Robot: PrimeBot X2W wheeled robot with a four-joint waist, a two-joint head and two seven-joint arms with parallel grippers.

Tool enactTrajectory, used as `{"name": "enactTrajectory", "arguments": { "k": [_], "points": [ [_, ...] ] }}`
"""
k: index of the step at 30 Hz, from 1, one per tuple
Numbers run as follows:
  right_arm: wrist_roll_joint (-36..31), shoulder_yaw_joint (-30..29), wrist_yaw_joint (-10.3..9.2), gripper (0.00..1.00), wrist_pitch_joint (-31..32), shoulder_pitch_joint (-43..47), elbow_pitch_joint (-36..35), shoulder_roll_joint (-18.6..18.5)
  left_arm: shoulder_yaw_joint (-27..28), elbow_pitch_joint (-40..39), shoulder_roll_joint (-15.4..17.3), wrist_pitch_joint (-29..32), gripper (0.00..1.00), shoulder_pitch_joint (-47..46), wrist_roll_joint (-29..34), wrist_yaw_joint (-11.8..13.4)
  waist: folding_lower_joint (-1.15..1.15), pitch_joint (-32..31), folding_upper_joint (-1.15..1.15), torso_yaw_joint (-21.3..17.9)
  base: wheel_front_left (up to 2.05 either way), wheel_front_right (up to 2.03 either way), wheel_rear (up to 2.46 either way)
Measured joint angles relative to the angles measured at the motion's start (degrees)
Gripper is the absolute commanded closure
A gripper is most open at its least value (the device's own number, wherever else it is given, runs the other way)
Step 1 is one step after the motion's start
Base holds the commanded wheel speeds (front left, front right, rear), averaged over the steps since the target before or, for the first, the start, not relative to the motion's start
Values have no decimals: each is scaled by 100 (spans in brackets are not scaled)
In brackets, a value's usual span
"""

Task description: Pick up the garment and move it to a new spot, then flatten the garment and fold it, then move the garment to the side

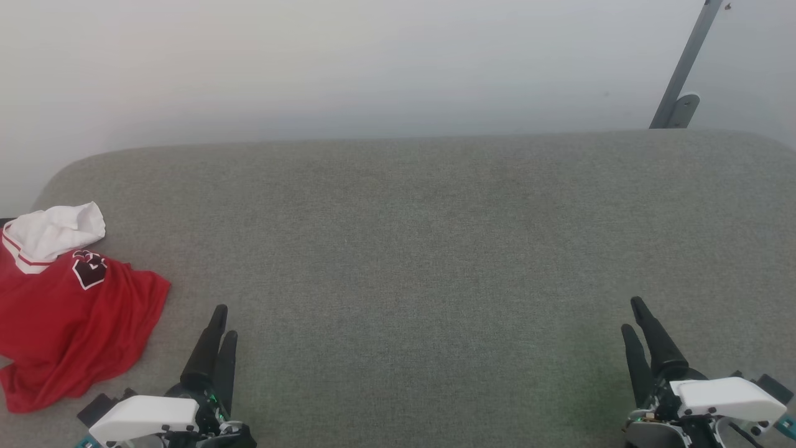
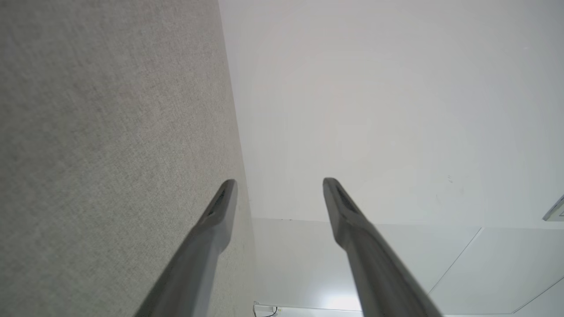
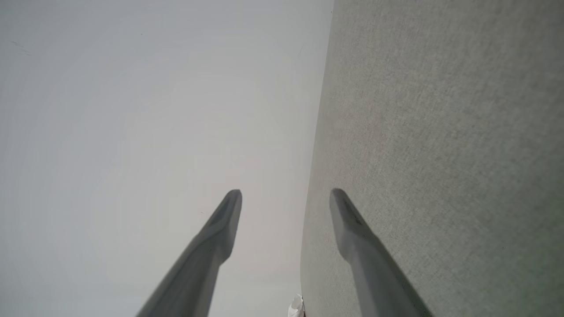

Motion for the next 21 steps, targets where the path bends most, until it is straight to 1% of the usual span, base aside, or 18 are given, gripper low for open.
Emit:
{"name": "enactTrajectory", "arguments": {
  "k": [7, 10, 15, 17, 21],
  "points": [
    [-107, 132, 0, 0, -140, -60, -38, -24, -34, -100, 15, -77, 0, 1, 15, 1, 0, -2, 0, -4, 0, 0, 0],
    [-235, 244, 0, 0, -255, -116, -51, -97, -76, -152, 69, -183, 0, 1, 142, 5, 0, -6, 0, -8, 0, 0, 0],
    [-512, 398, 0, 0, -404, -159, -32, -200, -180, -186, 177, -388, 0, 1, 538, 48, 0, -14, 0, -12, 0, 0, 0],
    [-653, 467, 0, 0, -455, -210, -5, -258, -231, -191, 256, -480, 0, 1, 787, 69, 0, -20, 0, -14, 0, 0, 0],
    [-1032, 575, 0, 0, -565, -275, 92, -365, -310, -201, 344, -633, 0, 1, 1163, 130, 0, -35, 0, -16, 0, 0, 0]
  ]
}}
